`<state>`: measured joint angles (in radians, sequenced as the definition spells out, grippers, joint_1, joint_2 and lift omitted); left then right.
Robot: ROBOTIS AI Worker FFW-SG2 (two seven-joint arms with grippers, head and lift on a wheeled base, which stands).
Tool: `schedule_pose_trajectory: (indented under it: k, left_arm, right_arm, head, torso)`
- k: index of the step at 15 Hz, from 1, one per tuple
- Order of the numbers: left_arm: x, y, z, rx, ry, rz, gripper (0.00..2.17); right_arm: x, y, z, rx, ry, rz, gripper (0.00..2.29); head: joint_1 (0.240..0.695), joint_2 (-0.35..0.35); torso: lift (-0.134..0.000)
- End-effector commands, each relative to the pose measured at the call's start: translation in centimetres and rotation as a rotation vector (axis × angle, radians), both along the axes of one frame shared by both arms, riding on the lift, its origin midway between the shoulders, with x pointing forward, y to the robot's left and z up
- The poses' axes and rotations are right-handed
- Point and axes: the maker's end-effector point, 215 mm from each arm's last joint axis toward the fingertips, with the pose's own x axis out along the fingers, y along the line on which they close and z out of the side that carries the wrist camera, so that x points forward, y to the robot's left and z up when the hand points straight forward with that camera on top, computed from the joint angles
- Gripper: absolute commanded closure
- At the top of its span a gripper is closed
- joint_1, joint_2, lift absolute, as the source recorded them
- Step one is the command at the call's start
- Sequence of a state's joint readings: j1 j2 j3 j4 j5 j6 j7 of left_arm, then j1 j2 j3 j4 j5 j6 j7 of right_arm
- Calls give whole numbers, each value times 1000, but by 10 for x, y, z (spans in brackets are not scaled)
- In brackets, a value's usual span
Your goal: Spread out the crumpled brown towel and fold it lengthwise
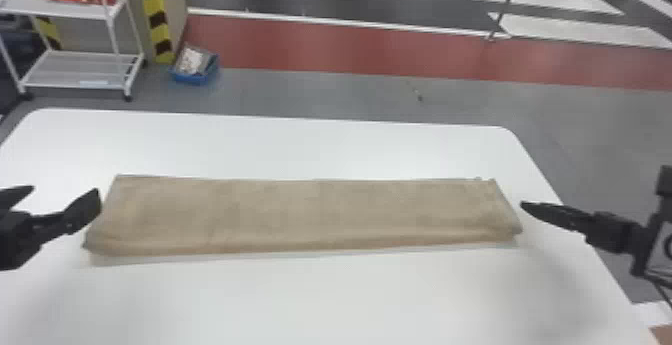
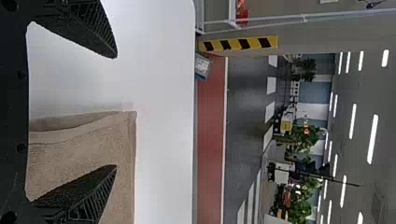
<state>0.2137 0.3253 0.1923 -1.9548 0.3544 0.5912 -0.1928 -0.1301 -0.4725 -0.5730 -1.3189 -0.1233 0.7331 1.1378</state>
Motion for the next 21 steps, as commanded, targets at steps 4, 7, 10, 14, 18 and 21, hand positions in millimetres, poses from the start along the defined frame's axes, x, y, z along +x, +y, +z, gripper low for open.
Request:
schedule_pose_trajectory:
  k: [4, 7, 10, 14, 18, 21]
  left_arm:
    - [27, -22, -26, 41, 174, -17, 43]
    - [23, -31, -50, 40, 264, -23, 43]
    - [25, -37, -67, 27, 329, -31, 43]
    - [32, -42, -66, 38, 329, -41, 39]
    - [35, -41, -66, 40, 332, -39, 53]
    - [36, -43, -65, 37, 329, -43, 63]
  right_arm:
    - [51, 9, 42, -89, -44, 44, 53]
    - [50, 12, 28, -158, 11, 76, 39]
    - [45, 8, 15, -200, 59, 86, 39]
    - [41, 2, 3, -213, 80, 88, 39]
    - [40, 3, -11, -235, 103, 102, 49]
    - [47, 1, -9, -244, 85, 105, 66]
  head:
    - [695, -170]
    - [695, -175]
    - [695, -185]
    - [695, -196]
    - [695, -206]
    - [695, -204]
  torso:
    - [-124]
    - [-124]
    - [-124]
    - [-124]
    - [-124]
    - [-124]
